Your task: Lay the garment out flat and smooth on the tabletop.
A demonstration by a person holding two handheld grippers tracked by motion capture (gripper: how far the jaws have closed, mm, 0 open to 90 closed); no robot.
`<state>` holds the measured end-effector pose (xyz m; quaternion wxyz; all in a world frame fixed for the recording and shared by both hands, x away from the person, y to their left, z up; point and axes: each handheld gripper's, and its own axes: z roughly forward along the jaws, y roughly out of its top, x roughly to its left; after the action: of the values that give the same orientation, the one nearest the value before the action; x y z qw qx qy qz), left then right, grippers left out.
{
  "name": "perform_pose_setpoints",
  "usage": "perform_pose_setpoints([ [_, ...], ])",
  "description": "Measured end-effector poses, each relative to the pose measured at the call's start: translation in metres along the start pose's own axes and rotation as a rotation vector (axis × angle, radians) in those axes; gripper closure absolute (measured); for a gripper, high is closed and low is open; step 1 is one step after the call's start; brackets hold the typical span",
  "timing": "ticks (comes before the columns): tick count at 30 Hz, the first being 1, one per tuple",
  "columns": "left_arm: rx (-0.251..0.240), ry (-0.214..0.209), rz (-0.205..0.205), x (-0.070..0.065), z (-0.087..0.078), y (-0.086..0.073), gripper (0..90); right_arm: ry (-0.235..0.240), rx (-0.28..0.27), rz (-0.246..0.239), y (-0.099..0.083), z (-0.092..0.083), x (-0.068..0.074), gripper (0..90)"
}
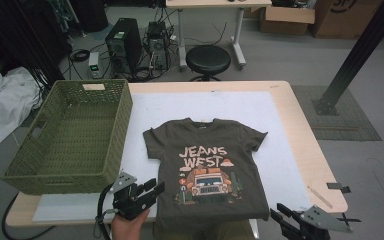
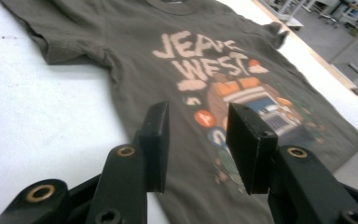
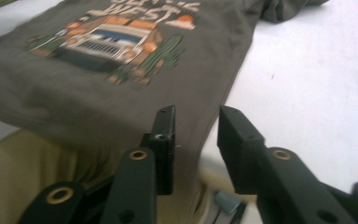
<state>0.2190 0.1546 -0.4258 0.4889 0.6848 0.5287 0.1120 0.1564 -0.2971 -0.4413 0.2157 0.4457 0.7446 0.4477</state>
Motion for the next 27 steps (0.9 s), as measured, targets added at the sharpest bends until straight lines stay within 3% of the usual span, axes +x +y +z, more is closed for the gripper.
perform_pose_setpoints([
  [5,0.002,0.062,-0.007,0.005,0.019,0.005,55.9,-0.053,0.056,0.004,0.012,0.05,0.0,58.9],
  [7,0.002,0.092,-0.01,0.009,0.027,0.012,54.9,-0.084,0.052,-0.014,0.013,0.063,0.001,65.5],
  [9,0.007,0.129,0.003,0.012,0.034,0.019,54.6,-0.075,0.054,-0.015,0.014,0.063,0.0,88.2],
  [11,0.015,0.164,0.004,0.018,0.045,0.029,51.6,-0.047,0.07,-0.032,0.012,0.058,0.0,88.5],
  [13,0.032,0.19,0.004,0.023,0.055,0.039,48.8,-0.013,0.104,-0.009,0.013,0.051,-0.002,88.2],
  [15,0.028,0.22,0.004,0.028,0.065,0.048,47.6,-0.011,0.101,-0.016,0.016,0.049,-0.003,83.5],
  [16,0.031,0.237,0.001,0.031,0.071,0.052,47.0,-0.02,0.087,-0.015,0.02,0.05,-0.005,74.1],
  [18,0.037,0.265,-0.015,0.037,0.081,0.059,46.4,-0.023,0.065,0.018,0.028,0.055,-0.013,68.1],
  [21,0.049,0.312,-0.039,0.046,0.098,0.069,46.8,-0.073,0.011,0.068,0.05,0.071,-0.033,62.2],
  [24,0.098,0.3,-0.051,0.053,0.116,0.073,57.2,-0.141,0.019,0.122,0.084,0.107,-0.062,58.1],
  [27,0.095,0.353,-0.012,0.05,0.119,0.072,74.5,-0.185,0.078,0.152,0.11,0.146,-0.081,56.8],
])
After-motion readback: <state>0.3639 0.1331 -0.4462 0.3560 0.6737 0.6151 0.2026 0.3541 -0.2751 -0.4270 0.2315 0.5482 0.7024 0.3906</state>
